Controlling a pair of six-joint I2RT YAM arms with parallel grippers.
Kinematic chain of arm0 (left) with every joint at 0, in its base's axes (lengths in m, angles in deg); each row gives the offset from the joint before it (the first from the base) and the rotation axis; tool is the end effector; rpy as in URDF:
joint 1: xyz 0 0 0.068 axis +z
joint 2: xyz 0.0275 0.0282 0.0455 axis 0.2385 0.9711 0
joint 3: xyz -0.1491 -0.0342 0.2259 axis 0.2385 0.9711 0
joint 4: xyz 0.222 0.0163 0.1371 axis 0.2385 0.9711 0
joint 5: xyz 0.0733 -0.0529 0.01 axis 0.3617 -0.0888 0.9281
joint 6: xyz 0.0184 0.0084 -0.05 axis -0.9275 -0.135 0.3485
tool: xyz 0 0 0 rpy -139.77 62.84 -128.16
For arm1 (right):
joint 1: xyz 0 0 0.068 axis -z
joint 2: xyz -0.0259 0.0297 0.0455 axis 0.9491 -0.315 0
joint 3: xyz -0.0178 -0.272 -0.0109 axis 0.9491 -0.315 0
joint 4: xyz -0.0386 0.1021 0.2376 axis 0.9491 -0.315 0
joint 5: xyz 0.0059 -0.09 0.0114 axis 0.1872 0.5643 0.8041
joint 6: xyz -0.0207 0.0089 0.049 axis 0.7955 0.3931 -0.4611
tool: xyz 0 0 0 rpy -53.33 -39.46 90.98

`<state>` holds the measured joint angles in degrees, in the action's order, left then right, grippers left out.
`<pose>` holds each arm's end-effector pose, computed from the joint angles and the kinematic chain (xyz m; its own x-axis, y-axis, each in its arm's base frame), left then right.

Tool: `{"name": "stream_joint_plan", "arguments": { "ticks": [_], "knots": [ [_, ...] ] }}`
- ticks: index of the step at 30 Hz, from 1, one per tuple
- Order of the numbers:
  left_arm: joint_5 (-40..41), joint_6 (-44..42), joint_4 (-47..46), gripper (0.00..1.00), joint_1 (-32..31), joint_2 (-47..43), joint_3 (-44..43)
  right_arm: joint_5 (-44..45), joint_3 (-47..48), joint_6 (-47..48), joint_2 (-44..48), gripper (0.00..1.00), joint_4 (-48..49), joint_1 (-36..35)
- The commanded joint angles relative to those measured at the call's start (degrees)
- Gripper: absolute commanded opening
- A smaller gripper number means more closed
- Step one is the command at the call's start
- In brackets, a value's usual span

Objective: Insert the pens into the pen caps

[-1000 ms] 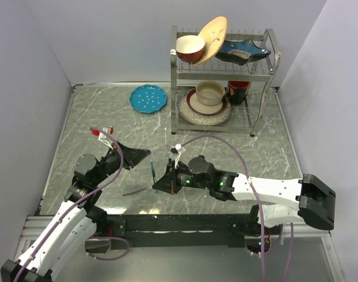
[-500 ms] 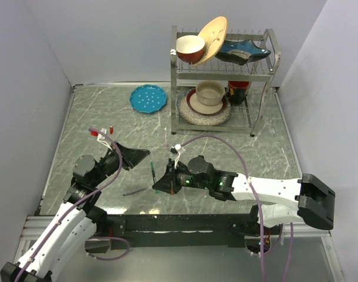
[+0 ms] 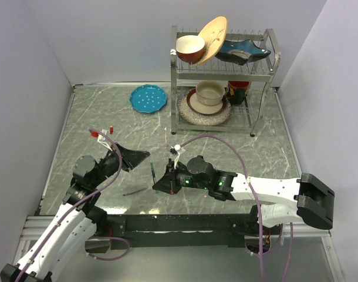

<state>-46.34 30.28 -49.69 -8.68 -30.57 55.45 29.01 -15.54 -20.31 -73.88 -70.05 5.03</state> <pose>0.1264 -0.0690 0.2793 -0.5961 -0.5680 -0.5675 0.4490 0.3501 -0.8221 0.1052 0.2591 0.2516 -0.7022 -0.0443 -0.7106 -0.6789 0.3423 0.6495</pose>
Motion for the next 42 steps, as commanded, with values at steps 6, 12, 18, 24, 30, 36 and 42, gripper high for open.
{"name": "stream_joint_plan", "arguments": {
  "ticks": [6, 12, 18, 24, 30, 36, 42],
  "knots": [
    [-1.6, -0.3, -1.0, 0.01, -0.2, -2.4, 0.6, 1.8, 4.5, 1.2, 0.3, 0.0, 0.0, -0.2],
    [-2.6, -1.1, -0.7, 0.01, -0.1, -2.7, 1.3, 2.7, 6.2, 2.4, 0.5, 0.0, -2.2, -0.2],
    [-5.0, -4.7, 4.2, 0.01, -0.1, -1.9, -0.2, 4.2, 7.0, 3.2, 0.9, 0.0, -4.1, 0.5],
    [-7.9, -5.6, 6.4, 0.01, -0.1, 0.2, -1.6, 7.9, 8.0, 6.5, 2.6, 0.0, -7.0, 0.3],
    [-8.3, -4.5, 5.7, 0.15, -0.2, 0.6, -2.8, 8.1, 8.2, 6.8, 3.0, 0.0, -7.3, 0.3],
    [-6.3, -4.8, 4.9, 0.43, -0.1, 0.3, -4.0, 6.8, 6.6, 8.0, 1.3, 0.0, -6.0, -1.0],
    [-3.8, -6.6, 6.1, 0.53, -0.2, 2.4, -5.9, 6.1, 4.6, 7.0, 2.3, 0.0, -4.3, -1.6]
  ]
}}
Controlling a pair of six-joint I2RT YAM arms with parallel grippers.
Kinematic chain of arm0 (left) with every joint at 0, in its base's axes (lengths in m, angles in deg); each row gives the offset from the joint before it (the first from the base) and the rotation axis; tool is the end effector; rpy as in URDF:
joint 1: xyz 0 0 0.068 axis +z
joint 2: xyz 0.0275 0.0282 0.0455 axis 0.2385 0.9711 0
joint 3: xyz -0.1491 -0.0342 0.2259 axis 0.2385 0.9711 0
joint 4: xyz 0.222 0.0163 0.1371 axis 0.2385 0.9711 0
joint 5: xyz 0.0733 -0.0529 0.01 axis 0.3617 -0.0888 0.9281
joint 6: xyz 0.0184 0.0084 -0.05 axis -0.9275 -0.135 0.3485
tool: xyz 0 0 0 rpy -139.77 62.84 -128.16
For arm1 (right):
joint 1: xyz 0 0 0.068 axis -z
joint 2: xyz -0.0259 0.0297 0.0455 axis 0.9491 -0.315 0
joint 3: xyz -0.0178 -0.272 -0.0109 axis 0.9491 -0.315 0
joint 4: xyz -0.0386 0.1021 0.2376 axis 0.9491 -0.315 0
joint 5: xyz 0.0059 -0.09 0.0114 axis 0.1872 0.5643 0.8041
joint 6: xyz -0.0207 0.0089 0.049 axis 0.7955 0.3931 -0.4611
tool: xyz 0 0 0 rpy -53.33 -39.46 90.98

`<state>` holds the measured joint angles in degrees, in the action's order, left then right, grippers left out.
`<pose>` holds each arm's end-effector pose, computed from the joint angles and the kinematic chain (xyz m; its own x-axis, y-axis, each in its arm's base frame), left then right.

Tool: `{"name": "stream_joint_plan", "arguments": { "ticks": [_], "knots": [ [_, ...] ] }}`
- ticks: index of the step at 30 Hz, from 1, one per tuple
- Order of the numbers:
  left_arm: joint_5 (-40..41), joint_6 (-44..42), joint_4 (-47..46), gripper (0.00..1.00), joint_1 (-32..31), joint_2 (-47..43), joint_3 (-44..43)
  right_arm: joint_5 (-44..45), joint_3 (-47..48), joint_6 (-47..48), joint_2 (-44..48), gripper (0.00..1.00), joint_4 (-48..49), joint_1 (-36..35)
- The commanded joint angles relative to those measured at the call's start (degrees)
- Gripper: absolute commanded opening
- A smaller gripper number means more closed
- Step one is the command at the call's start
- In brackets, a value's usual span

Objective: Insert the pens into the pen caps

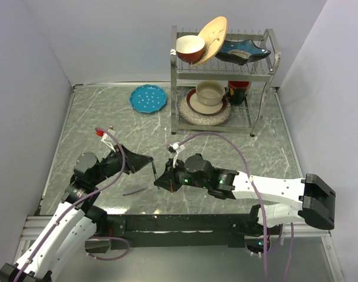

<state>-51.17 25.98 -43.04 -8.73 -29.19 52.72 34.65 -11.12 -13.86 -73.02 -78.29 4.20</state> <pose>0.1261 -0.0718 0.2809 -0.6558 -0.4664 -0.5936 0.4578 0.3795 -0.8040 0.1053 0.2606 0.2670 -0.6224 -0.0791 -0.7787 -0.7271 0.4266 0.5379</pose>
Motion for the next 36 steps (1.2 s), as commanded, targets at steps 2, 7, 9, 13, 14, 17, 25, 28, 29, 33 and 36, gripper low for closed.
{"name": "stream_joint_plan", "arguments": {
  "ticks": [2, 7, 9, 13, 14, 17, 25, 28, 29, 33, 36],
  "knots": [
    [1.5, -2.8, -0.6, 0.54, -0.1, 2.2, -4.0, -0.1, 0.0, 0.8, 1.7, 0.0, 4.0, -0.9],
    [1.4, -4.2, -0.7, 0.53, -0.2, 4.4, -5.8, -1.1, -0.7, 0.4, 2.3, 0.0, 4.7, -1.3],
    [1.5, -4.0, -1.1, 0.53, -0.1, 4.6, -6.0, -1.3, -1.2, 0.1, 2.2, 0.0, 4.9, -1.3],
    [1.3, -3.7, -2.3, 0.52, -0.2, 5.0, -5.1, -1.5, -2.2, -0.5, 1.3, 0.0, 5.9, -1.4],
    [0.8, -3.6, -2.8, 0.51, -0.1, 5.0, -4.7, -1.6, -2.7, -0.8, 1.2, 0.0, 6.5, -1.4],
    [-0.7, -3.0, -4.4, 0.36, -0.2, 4.8, -2.9, -1.8, -2.8, -1.3, 1.3, 0.0, 7.1, -1.4],
    [-3.5, 0.4, -7.5, 0.01, -0.2, 3.1, 2.3, -1.0, 0.6, -0.7, 0.7, 0.0, 6.2, -1.0],
    [-3.6, 1.3, -7.6, 0.01, -0.1, 2.0, 3.7, 0.9, 1.2, -1.5, 1.5, 0.0, 6.4, -0.2],
    [-3.6, 1.6, -7.6, 0.01, -0.1, 1.7, 3.8, 1.1, 1.2, -1.9, 1.7, 0.0, 6.8, 0.5],
    [-4.3, 4.1, -10.3, 0.01, -0.2, 0.7, 6.4, -0.8, 3.6, -2.7, 1.2, 0.0, 6.8, 4.6],
    [-5.8, 6.9, -15.3, 0.01, -0.3, 0.8, 9.4, -2.4, 7.5, -1.6, -0.1, 0.0, 5.4, 7.6]
  ]
}}
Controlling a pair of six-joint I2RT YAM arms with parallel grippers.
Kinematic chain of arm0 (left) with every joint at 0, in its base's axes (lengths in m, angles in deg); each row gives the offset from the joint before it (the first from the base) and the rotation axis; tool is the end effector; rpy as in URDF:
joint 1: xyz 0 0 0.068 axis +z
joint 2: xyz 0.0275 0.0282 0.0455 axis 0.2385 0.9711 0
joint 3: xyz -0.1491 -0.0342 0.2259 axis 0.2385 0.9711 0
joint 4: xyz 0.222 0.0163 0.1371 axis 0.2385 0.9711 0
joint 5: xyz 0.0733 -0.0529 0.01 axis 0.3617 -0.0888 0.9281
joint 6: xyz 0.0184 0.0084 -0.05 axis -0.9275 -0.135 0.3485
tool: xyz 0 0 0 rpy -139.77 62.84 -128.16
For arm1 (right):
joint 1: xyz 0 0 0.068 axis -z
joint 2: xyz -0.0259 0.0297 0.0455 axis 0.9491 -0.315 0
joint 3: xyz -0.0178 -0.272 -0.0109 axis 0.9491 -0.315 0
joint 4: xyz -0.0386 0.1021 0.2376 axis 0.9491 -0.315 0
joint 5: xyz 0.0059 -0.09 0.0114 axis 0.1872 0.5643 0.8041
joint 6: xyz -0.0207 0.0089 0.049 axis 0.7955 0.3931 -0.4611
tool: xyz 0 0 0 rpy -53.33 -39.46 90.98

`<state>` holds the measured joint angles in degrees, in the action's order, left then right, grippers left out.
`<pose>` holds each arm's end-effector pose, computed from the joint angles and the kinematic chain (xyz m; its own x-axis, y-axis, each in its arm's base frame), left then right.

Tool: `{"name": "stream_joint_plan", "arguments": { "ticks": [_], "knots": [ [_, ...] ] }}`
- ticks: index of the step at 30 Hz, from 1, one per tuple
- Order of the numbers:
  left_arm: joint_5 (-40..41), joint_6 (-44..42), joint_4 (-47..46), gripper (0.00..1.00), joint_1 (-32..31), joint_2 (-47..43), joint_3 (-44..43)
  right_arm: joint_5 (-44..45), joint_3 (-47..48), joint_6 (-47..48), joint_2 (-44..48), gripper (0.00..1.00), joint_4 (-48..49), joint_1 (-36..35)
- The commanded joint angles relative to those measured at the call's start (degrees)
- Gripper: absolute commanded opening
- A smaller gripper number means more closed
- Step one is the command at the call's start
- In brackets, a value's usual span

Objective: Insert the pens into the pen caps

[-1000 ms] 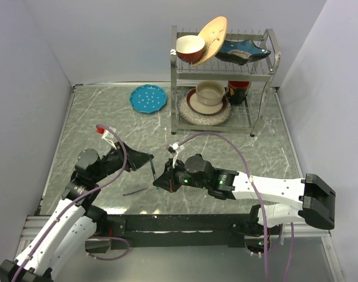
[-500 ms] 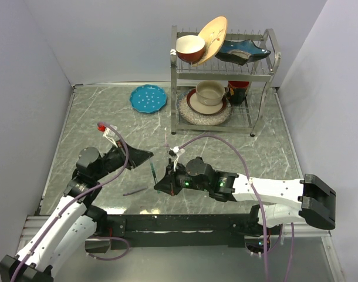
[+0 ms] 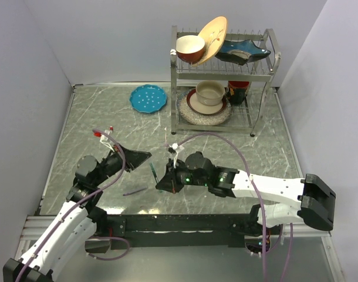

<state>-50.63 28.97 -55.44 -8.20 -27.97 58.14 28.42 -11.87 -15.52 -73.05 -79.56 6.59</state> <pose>0.1324 -0.0727 0.2673 -0.6162 -0.5195 -0.5920 0.4928 0.3319 -0.8043 0.1115 0.2554 0.2603 -0.6737 -0.1198 -0.7293 -0.7060 0.3961 0.5871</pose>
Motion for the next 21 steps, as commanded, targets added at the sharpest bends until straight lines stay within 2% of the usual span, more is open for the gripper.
{"name": "stream_joint_plan", "arguments": {
  "ticks": [1, 4, 8, 17, 21],
  "knots": [
    [-6.1, 4.3, -3.5, 0.01, -0.9, -0.7, 4.6, 4.0, 10.2, 1.0, -0.2, 0.0, 5.7, 5.9],
    [-5.3, 7.7, -7.8, 0.01, -1.5, -1.6, 7.7, 2.9, 13.6, 2.0, -1.0, 0.0, 4.1, 7.2],
    [-3.5, 6.8, -6.3, 0.01, -3.6, -1.1, 7.9, 3.7, 16.9, 3.9, -1.8, 0.0, 2.7, 8.8],
    [0.9, 12.8, -20.2, 0.01, -11.7, 5.3, 13.4, 2.3, 23.9, 5.6, -6.8, 0.0, 2.9, 11.7],
    [4.1, 11.0, -17.4, 0.01, -14.6, 6.7, 12.4, 1.2, 24.5, 5.3, -6.8, 0.0, 5.0, 14.1]
  ]
}}
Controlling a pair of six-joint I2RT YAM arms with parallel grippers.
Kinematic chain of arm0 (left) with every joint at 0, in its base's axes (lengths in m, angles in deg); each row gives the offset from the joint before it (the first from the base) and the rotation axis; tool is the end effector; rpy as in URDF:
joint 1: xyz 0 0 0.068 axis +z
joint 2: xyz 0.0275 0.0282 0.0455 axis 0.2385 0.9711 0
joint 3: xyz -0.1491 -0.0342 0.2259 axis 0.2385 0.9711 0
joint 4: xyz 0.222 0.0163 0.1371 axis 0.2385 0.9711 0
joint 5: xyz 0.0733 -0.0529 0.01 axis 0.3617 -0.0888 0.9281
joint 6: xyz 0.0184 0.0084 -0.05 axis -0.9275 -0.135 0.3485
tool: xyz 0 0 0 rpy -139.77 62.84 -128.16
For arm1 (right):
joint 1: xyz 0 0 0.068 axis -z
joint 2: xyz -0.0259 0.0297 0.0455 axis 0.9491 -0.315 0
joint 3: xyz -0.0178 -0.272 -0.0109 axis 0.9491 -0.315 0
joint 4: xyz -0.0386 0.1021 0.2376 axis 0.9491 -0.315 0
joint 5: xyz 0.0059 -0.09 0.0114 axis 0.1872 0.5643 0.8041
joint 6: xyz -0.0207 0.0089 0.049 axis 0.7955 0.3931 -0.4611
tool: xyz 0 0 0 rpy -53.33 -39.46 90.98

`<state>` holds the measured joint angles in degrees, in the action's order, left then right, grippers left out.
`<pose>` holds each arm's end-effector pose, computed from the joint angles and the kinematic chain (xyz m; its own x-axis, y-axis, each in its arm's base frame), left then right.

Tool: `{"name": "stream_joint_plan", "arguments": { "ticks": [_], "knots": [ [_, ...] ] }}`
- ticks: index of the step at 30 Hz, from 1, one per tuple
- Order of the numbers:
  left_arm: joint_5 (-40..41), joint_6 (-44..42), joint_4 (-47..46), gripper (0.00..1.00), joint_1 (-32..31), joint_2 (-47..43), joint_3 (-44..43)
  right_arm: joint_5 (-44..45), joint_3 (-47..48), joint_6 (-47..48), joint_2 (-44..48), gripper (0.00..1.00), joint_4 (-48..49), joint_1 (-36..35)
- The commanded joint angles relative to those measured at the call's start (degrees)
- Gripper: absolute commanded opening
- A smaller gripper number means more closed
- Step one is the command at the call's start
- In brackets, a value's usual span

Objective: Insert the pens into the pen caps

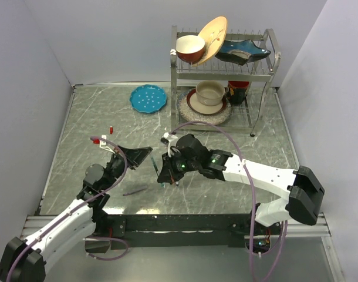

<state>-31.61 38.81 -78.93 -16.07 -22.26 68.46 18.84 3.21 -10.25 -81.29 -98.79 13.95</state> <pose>0.1358 -0.0858 0.2334 -0.5224 -0.7276 -0.4446 0.4216 0.2329 -0.8764 0.1547 0.2677 0.2797 -0.7223 -0.2781 -0.6333 -0.6801 0.4520 0.5772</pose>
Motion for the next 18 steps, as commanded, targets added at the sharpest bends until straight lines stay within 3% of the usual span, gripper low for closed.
{"name": "stream_joint_plan", "arguments": {
  "ticks": [1, 9, 15, 18],
  "knots": [
    [-14.6, 1.3, 6.3, 0.01, -7.0, 1.0, 2.5, 10.5, 9.6, 0.0, 1.3, 0.0, 24.4, 7.1],
    [-11.8, 0.5, 8.9, 0.01, -7.1, 1.2, 0.3, 5.5, 6.2, -2.3, 0.3, 0.0, 29.9, 8.2],
    [-3.8, -4.7, 22.5, 0.01, -7.1, 0.0, -10.0, 0.3, -3.1, -5.5, 1.6, 0.0, 34.0, 8.0],
    [0.8, -8.0, 30.0, 0.01, -7.0, 0.4, -17.5, -3.3, -7.4, -6.5, 3.3, 0.15, 34.5, 7.9]
  ]
}}
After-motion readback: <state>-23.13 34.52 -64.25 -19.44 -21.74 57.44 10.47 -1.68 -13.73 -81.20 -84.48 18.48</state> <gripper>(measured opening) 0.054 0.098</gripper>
